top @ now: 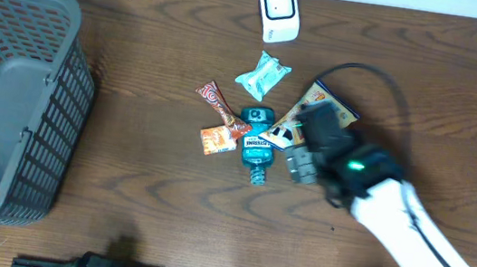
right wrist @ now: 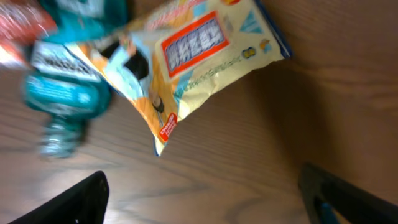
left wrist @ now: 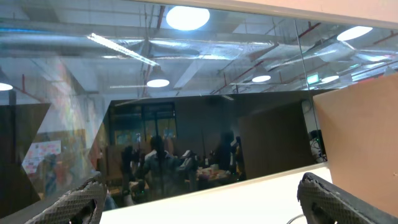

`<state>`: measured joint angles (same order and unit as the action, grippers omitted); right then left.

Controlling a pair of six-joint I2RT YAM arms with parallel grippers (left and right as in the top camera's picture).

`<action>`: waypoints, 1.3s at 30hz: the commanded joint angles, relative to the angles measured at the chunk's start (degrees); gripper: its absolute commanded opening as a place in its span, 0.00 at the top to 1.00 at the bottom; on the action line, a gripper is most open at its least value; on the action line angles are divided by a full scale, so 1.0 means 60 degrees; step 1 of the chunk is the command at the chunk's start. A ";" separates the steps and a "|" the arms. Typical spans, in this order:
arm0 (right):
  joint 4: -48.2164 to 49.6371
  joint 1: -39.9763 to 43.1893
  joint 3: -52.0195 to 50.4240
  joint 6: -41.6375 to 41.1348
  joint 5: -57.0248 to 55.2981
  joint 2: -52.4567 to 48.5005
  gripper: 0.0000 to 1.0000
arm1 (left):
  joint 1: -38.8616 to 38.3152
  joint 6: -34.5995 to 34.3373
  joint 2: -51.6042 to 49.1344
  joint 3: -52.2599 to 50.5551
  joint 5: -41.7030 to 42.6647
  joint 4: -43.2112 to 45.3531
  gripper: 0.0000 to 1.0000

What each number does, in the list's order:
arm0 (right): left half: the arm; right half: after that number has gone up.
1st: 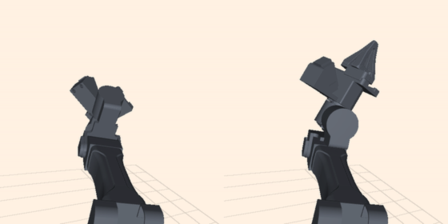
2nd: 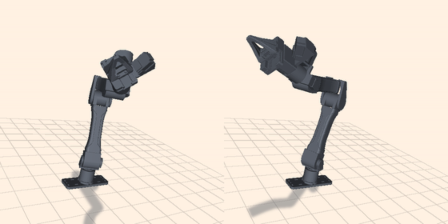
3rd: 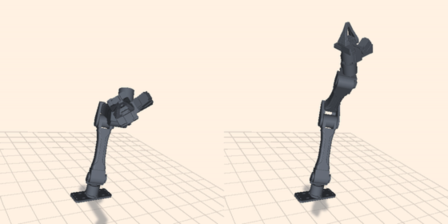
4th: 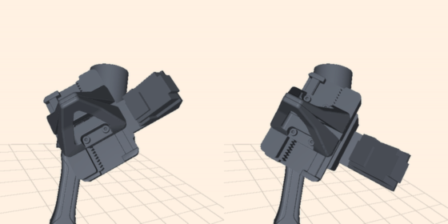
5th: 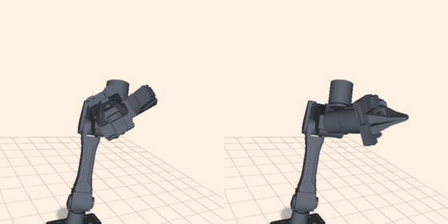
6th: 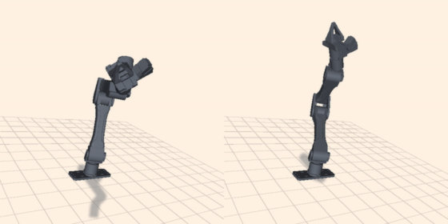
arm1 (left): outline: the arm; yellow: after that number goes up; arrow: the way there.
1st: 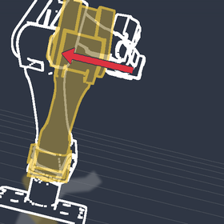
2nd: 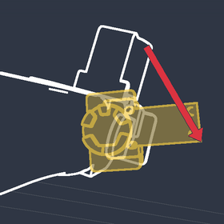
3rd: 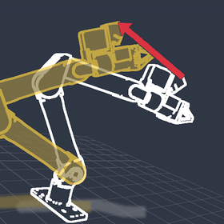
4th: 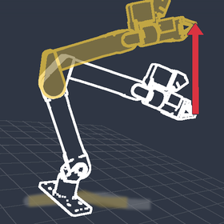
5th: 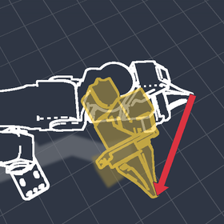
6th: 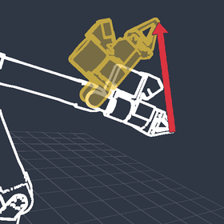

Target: Scan the item barcode

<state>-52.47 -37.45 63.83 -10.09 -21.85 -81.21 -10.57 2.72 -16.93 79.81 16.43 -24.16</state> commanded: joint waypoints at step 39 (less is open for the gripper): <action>0.0138 0.0514 0.3945 0.0503 0.1778 -0.3850 0.99 | 0.0044 0.0004 0.2310 -0.1647 -0.2255 0.0627 0.02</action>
<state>-50.09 -34.54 80.38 -7.18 -24.84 -112.22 -10.55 2.79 -3.14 71.44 3.84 -21.30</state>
